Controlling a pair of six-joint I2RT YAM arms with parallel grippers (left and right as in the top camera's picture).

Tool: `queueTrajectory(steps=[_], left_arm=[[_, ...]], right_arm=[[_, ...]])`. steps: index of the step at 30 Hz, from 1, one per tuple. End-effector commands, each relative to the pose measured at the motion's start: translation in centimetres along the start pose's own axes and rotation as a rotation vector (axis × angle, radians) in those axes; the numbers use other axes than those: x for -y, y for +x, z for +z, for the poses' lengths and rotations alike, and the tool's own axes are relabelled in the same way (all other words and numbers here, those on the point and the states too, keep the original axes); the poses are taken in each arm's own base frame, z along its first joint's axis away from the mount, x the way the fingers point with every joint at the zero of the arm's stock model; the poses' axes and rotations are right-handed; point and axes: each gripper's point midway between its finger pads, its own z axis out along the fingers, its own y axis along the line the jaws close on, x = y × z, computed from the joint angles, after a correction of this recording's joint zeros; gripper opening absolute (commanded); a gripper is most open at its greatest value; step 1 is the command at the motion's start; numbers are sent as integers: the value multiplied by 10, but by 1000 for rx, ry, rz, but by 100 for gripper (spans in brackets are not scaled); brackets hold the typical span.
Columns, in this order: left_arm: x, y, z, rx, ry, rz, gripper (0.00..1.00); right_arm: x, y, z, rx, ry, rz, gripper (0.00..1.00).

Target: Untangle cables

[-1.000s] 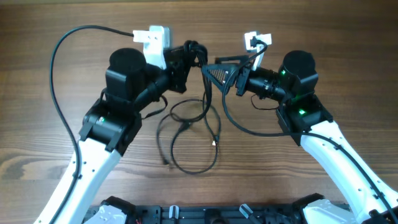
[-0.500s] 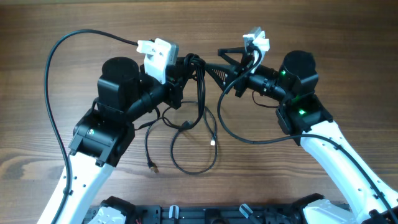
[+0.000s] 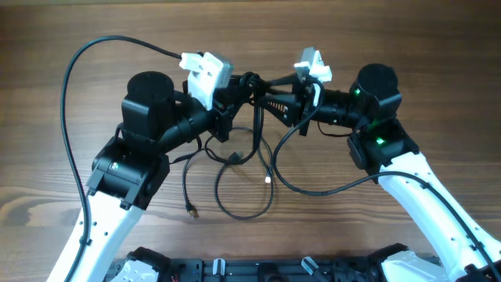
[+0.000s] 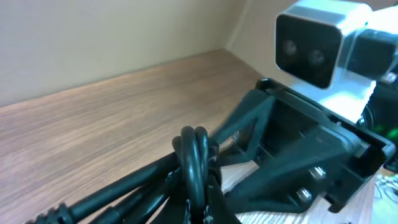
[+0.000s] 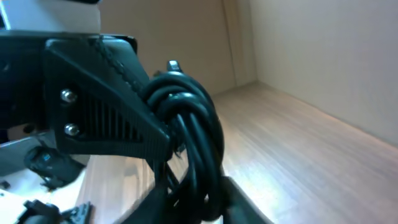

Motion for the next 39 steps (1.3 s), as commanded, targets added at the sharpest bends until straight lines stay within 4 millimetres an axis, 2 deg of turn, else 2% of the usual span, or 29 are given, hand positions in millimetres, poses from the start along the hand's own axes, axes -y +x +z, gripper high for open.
queueTrajectory(steps=[1,3,7,8,9,13,14,18,20,23,26,30,33,36,38,39], left_arm=[[17,-9,-7,28,73,63,4],[16,-9,-7,28,65,62,4],[10,-10,-6,32,32,61,5],[10,-10,-6,31,33,61,15],[10,-9,-6,30,35,57,38],[10,-4,-6,8,35,45,62],[10,-1,-6,-1,34,40,63],[9,6,-6,-30,31,24,60],[9,8,-6,-38,29,20,54],[7,7,-6,-35,19,25,50],[1,4,-6,-22,-15,30,41],[2,-3,-6,8,-12,46,34],[3,-9,-6,30,-10,58,33],[3,-12,-6,43,-8,65,21],[3,-12,-6,42,-8,64,7],[3,-12,-6,40,-8,63,4]], right_arm=[[-6,-4,-1,4,-29,-35,9],[-6,-4,-1,4,-29,-34,4],[-6,-4,-1,4,-29,-32,4],[-6,-4,-1,4,-29,-32,4],[-6,-4,-1,4,-29,-29,5],[-7,-9,-1,19,-31,18,4],[-7,-12,-1,27,-34,26,4],[-10,-21,-1,59,-42,25,4],[-10,-22,-1,61,-42,22,4],[-10,-21,-1,56,-46,28,4],[-14,-19,-1,49,-69,27,4],[-14,-19,-1,46,-70,31,4],[-19,-17,-2,39,-95,31,5],[-23,-16,-2,32,-120,30,4],[-23,-16,-2,32,-119,30,4],[-23,-16,-2,32,-119,30,4]])
